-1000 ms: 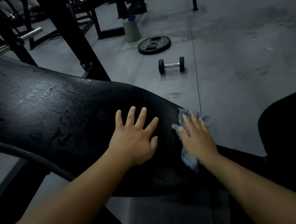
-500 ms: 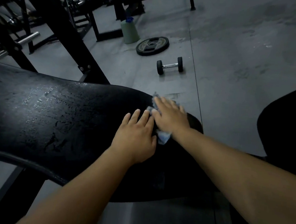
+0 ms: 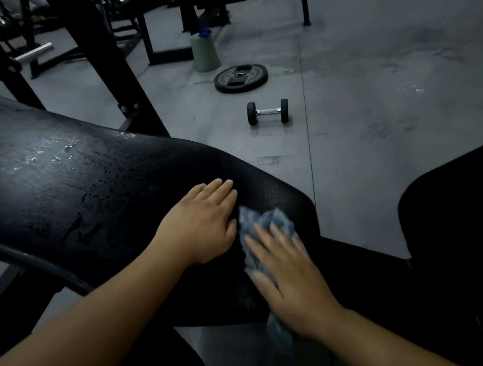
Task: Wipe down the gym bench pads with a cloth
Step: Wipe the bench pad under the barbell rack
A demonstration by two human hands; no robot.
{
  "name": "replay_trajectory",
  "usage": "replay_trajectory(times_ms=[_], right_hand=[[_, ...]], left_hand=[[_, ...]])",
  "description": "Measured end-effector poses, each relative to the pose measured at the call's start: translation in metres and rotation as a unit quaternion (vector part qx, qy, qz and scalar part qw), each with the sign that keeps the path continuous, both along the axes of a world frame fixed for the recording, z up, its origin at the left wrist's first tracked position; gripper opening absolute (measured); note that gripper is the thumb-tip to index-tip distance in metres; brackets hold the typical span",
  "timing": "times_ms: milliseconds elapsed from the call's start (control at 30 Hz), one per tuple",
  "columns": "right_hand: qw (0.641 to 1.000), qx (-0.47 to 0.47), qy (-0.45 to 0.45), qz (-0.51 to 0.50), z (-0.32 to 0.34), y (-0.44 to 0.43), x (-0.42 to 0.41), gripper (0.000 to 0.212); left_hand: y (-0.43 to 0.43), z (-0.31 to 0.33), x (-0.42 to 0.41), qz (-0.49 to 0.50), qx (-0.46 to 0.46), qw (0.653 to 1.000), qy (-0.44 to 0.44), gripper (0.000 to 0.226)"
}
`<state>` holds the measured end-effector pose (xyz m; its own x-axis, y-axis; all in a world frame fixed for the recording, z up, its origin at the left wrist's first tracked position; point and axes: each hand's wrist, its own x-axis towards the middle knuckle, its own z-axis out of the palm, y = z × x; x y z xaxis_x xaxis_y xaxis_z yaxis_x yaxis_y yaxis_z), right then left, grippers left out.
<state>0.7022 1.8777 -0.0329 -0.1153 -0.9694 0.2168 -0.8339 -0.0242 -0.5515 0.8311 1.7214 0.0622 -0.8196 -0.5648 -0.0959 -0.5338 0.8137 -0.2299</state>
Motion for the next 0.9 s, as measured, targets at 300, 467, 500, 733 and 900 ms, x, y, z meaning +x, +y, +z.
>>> replay_trajectory(times_ms=[300,467,500,733,900], right_hand=[[0.847,-0.082,-0.490,-0.189,0.029,-0.016,-0.022,0.024],[0.607,0.008,-0.773,-0.182,0.041,-0.031,-0.048,0.022],[0.586,0.024,-0.793,-0.167,0.040,-0.032,-0.050,0.027],[0.982,0.029,-0.044,-0.183,0.012,-0.035,-0.054,0.036],[0.993,-0.018,-0.082,-0.088,-0.008,0.001,-0.023,0.059]], left_hand=[[0.000,0.000,-0.002,-0.002,-0.007,1.000,-0.017,0.084],[0.004,-0.001,-0.016,0.033,0.004,0.999,-0.026,0.076],[0.008,-0.003,-0.021,0.050,0.011,0.998,-0.024,0.070],[0.022,-0.018,-0.027,0.066,-0.013,0.998,0.010,0.063],[0.025,-0.020,-0.027,0.064,-0.026,0.998,0.009,0.065]])
